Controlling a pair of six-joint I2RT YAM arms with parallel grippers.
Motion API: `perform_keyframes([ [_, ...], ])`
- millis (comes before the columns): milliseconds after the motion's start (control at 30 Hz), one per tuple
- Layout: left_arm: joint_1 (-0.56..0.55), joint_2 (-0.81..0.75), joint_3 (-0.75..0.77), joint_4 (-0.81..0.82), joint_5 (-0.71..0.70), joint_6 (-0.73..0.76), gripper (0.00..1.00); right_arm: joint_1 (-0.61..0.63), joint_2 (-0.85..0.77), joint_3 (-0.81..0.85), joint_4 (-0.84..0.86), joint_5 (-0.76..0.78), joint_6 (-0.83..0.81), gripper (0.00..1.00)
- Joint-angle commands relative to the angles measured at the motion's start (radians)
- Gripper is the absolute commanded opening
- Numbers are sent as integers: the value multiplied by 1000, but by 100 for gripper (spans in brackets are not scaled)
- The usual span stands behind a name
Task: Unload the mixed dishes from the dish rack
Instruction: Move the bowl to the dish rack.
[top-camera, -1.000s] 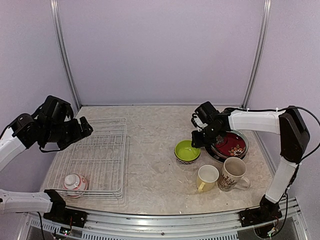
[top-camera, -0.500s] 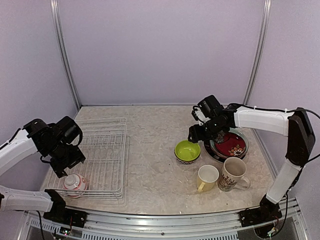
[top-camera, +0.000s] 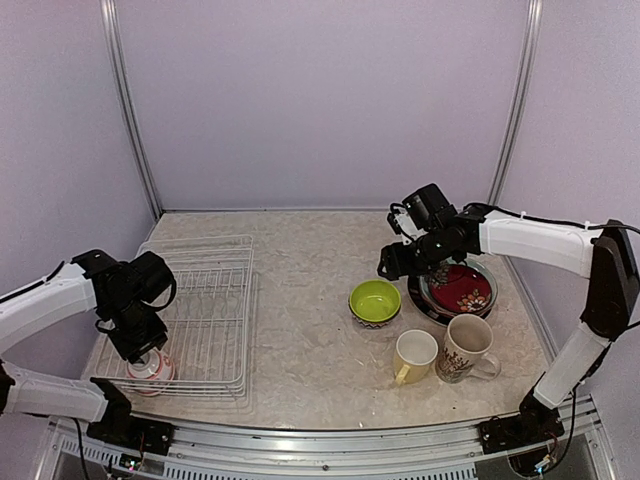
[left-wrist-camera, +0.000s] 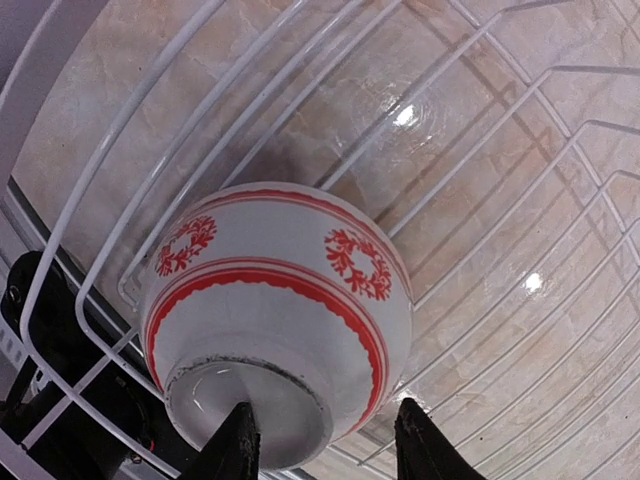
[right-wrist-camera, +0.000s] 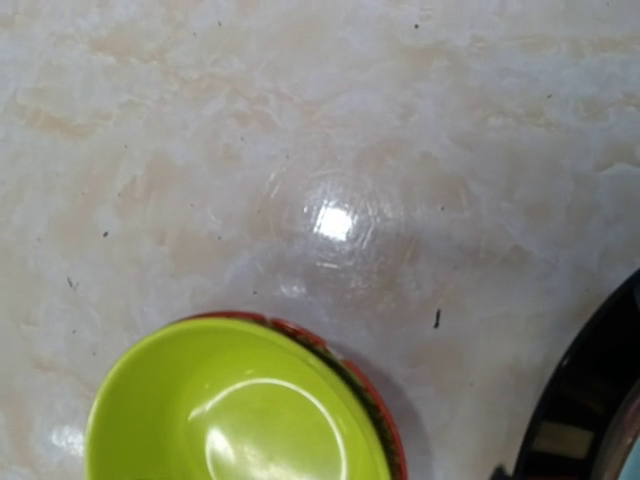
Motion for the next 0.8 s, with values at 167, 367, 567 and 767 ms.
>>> perform_keyframes([
  [167,87,13,-55,124,39,112,26,5,-23,-31,0,1,15,70],
  [367,88,64,-16,123,49,168,12,5,-28,-38,0,1,21,70],
  [567,84,124,43,122,47,228,3,6,-48,-67,2,1,31,70],
  [767,57,159,102,143,53,274,0,6,-67,-84,5,3,41,70],
])
